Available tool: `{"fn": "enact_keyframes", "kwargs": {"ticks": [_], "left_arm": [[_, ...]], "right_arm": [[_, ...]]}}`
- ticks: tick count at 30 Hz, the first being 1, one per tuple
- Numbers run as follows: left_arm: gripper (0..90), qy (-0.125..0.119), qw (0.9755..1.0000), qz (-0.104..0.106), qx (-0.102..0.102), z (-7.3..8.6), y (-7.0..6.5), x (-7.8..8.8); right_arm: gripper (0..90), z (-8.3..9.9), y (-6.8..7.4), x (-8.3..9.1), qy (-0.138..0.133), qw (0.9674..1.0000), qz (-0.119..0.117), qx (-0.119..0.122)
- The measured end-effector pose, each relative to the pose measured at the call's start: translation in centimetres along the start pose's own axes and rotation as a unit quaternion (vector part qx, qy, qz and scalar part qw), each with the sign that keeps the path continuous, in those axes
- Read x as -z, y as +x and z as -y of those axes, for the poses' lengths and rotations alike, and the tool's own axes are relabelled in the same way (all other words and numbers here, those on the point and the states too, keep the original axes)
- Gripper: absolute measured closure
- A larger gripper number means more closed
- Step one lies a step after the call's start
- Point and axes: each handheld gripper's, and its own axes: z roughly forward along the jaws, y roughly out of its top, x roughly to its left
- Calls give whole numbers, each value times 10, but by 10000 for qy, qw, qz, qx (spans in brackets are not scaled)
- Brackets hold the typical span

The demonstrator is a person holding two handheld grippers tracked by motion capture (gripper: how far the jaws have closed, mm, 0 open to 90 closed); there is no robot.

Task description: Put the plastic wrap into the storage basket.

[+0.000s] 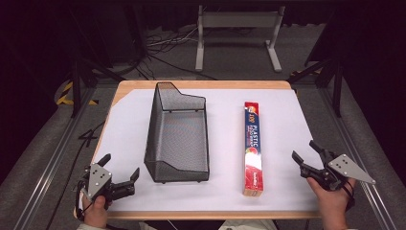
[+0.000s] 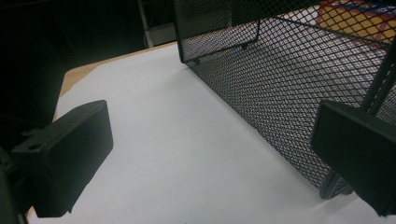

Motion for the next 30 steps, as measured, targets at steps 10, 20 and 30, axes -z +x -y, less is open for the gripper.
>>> {"fn": "enact_keyframes", "kwargs": {"ticks": [10, 20, 30], "left_arm": [[0, -2, 9999, 60, 146, 1, 3, -1], [0, 50, 9999, 82, 78, 1, 0, -4], [0, 84, 9999, 83, 72, 1, -1, -5]], "right_arm": [[278, -1, 2, -1, 17, 9999, -54, 103], [327, -16, 19, -4, 121, 9984, -449, 308], [432, -37, 37, -14, 250, 9931, -1100, 328]]}}
